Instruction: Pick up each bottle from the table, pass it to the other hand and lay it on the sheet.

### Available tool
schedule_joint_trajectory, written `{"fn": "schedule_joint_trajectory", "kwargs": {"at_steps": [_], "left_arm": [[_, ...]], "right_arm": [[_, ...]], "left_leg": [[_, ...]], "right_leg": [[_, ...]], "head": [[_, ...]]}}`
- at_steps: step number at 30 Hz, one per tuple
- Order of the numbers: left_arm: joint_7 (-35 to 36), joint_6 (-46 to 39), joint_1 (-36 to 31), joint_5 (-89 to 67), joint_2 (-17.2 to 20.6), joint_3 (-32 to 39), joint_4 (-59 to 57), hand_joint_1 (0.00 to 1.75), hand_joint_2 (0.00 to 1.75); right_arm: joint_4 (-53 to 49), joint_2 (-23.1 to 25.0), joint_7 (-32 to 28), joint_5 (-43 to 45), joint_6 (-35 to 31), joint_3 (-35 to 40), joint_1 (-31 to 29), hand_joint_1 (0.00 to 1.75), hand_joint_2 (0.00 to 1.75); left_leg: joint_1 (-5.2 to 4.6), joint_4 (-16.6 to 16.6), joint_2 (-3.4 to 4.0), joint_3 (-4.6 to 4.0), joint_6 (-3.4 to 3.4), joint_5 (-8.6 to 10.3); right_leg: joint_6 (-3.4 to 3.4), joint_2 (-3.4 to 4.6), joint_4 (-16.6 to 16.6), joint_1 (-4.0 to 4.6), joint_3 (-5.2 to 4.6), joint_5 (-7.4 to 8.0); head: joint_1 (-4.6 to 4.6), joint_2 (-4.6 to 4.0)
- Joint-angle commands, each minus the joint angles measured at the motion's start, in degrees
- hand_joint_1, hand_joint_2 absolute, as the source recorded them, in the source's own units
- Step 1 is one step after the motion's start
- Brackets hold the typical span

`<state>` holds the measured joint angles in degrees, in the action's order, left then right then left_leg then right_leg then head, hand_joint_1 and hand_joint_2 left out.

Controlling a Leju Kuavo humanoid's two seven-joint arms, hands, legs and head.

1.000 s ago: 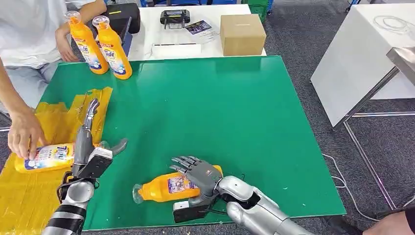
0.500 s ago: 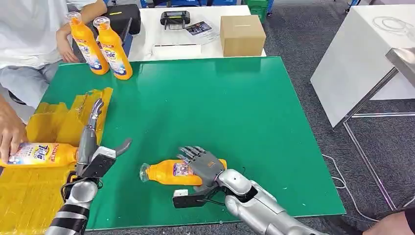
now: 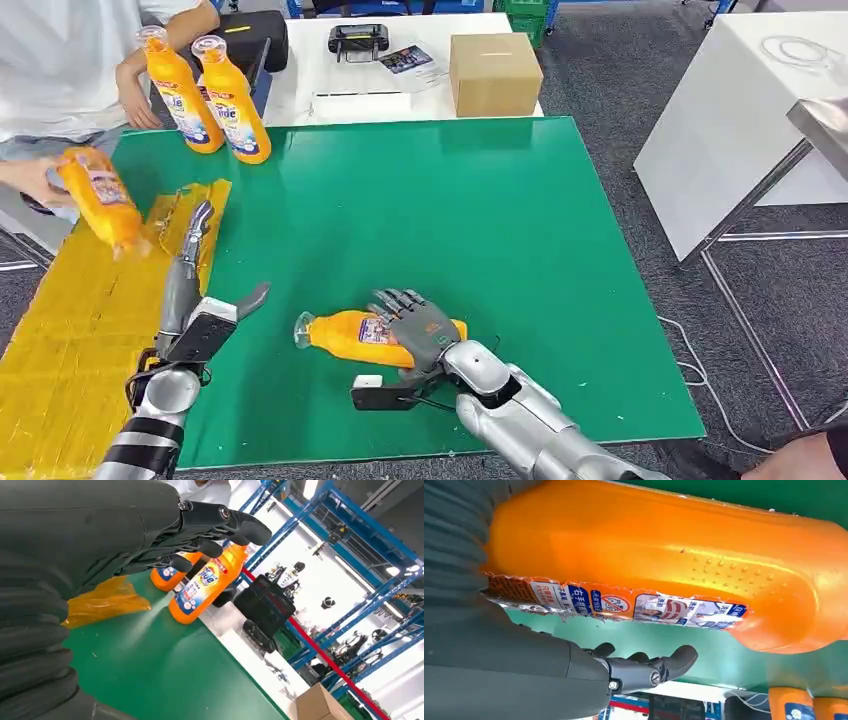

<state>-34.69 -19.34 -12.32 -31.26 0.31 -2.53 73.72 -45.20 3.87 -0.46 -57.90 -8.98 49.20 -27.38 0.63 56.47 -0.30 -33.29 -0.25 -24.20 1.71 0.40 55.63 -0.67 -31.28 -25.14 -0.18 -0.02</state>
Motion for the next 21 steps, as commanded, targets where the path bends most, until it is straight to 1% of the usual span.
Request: {"fn": "schedule_joint_trajectory", "kwargs": {"at_steps": [1,4,9,13,15,16,18,21], "left_arm": [[0.4,0.2,-0.8,0.2,-0.6,0.0,-0.9,0.0,1.75],[0.5,0.2,0.0,0.2,-0.6,0.5,-0.3,0.0,1.75],[0.5,-0.2,2.1,0.1,-0.6,2.0,1.3,0.0,1.75],[0.5,-0.2,2.3,0.1,-0.6,2.3,1.5,0.0,1.75],[0.5,-0.2,2.3,0.1,-0.6,2.3,1.5,0.0,1.75],[0.5,-0.2,2.3,0.1,-0.6,2.3,1.5,0.0,1.75],[0.5,-0.2,2.3,0.1,-0.7,2.4,1.4,0.0,1.75],[0.5,-0.2,3.1,0.1,-0.7,3.1,2.2,0.0,1.75]], "right_arm": [[2.8,-1.1,0.2,-0.7,-0.1,-1.7,0.5,0.0,1.75],[-0.2,-2.2,0.8,-1.8,-0.8,-3.0,1.5,0.0,1.75],[-9.0,-5.2,0.5,-3.0,-1.1,-5.3,5.4,0.0,1.75],[-10.2,-5.6,0.5,-3.2,-1.0,-5.4,6.0,0.0,1.75],[-10.2,-5.6,0.5,-3.2,-1.0,-5.4,6.0,0.0,1.75],[-10.2,-5.6,0.5,-3.2,-1.0,-5.4,6.0,0.0,1.75],[-10.3,-5.7,0.6,-3.4,-1.1,-5.4,6.0,0.0,1.75],[-12.8,-6.7,0.9,-4.5,-1.5,-6.0,7.2,0.0,1.75]], "left_leg": [[0.05,0.0,-0.15,0.12,0.04,-0.02],[0.01,0.0,-0.1,0.09,0.03,-0.01],[0.04,0.0,-0.15,0.15,0.05,-0.07],[0.01,0.0,-0.08,0.07,0.02,-0.05],[0.04,0.0,-0.1,0.14,0.04,-0.11],[0.0,0.0,-0.07,0.02,0.02,-0.04],[0.0,0.0,-0.08,0.02,0.03,-0.05],[0.02,0.0,-0.08,0.09,0.05,-0.09]], "right_leg": [[-0.05,-0.21,-0.1,0.07,0.24,-0.05],[-0.03,-0.14,-0.1,0.02,0.16,-0.03],[-0.04,-0.2,-0.1,0.06,0.27,-0.08],[-0.03,-0.11,-0.1,0.01,0.14,-0.05],[-0.07,-0.17,-0.1,0.06,0.25,-0.1],[-0.03,-0.1,-0.1,0.0,0.08,-0.03],[-0.04,-0.12,-0.1,0.01,0.09,-0.04],[-0.06,-0.15,-0.1,0.03,0.17,-0.08]], "head": [[0.0,0.0],[0.0,0.0],[0.0,0.0],[0.0,0.0],[0.0,0.0],[0.0,0.0],[-0.02,0.0],[0.0,0.0]]}}
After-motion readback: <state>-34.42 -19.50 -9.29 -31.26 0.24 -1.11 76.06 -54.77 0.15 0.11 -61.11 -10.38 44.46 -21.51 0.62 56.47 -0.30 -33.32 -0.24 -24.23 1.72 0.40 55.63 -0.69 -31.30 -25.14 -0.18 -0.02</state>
